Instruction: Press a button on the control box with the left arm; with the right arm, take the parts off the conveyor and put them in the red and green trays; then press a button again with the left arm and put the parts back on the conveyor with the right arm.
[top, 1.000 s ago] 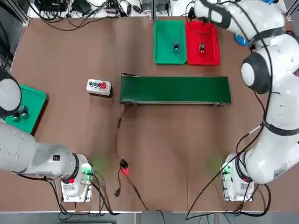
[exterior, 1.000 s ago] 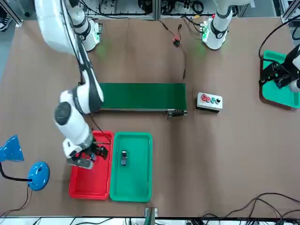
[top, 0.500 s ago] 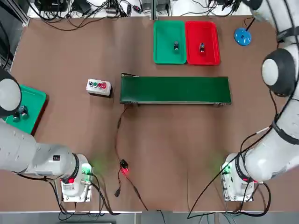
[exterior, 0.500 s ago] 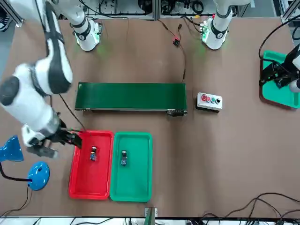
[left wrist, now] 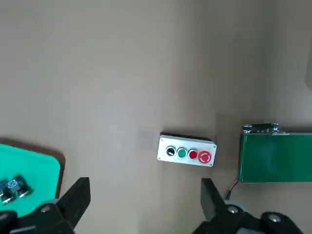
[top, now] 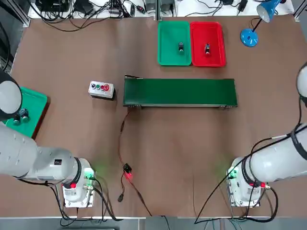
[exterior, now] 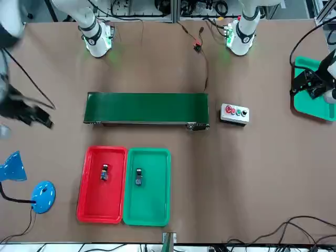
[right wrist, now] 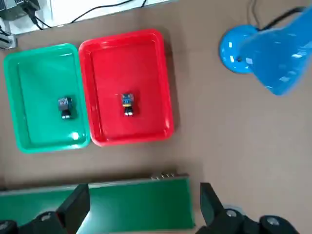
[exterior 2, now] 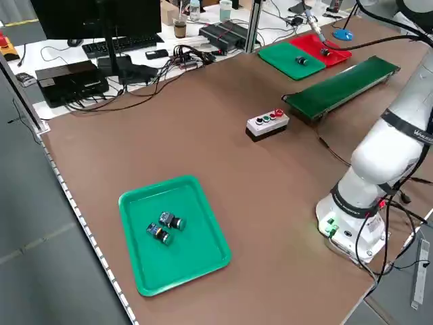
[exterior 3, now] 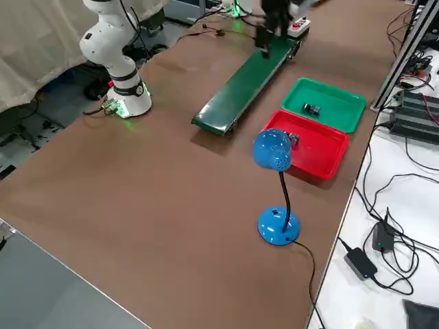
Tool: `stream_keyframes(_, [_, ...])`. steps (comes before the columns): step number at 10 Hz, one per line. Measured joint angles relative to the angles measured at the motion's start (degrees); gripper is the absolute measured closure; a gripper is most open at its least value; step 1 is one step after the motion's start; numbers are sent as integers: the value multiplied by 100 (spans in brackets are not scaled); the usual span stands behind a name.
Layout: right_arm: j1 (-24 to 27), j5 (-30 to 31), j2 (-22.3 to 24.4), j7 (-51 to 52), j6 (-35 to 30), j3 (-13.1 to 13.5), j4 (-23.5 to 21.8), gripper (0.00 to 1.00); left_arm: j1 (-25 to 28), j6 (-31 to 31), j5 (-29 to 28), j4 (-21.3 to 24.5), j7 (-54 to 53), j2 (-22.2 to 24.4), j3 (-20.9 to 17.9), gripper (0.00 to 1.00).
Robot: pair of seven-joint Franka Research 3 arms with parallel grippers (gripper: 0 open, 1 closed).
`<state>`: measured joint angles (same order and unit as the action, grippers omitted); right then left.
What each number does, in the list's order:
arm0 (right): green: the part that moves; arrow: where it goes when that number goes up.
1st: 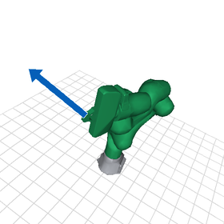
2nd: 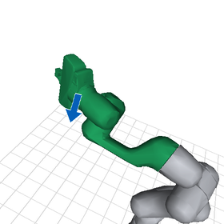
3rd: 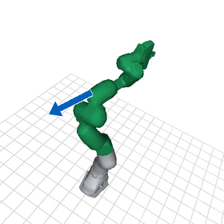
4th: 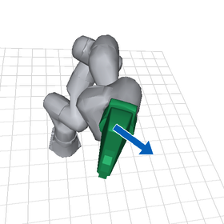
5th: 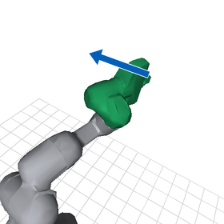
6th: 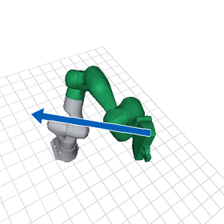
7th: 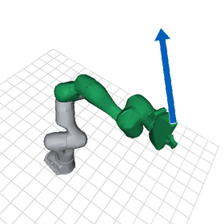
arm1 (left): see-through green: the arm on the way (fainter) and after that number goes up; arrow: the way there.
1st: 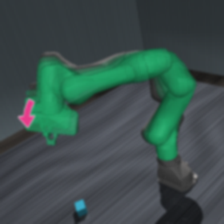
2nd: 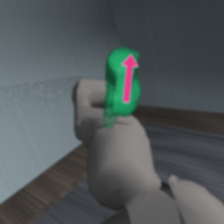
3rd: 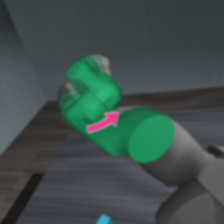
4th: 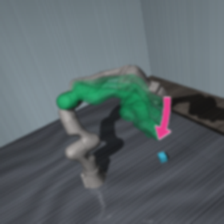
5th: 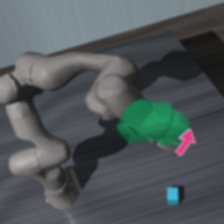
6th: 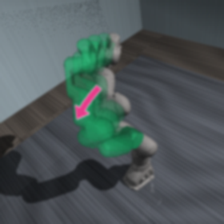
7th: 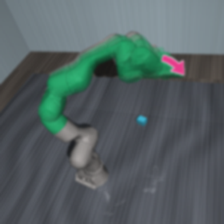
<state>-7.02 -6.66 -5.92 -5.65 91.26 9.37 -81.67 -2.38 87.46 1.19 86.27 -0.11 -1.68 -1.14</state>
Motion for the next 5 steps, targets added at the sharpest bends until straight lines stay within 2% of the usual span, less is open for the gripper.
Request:
stream_keyframes(2, [152,0,407,504,-410,-4,-132,0,1,0,0,0,0,0,-1,0])
stream_keyframes(5, [172,126,520,723,-395,-21,-359,0,1,0,0,0,0,-12,-1,0])
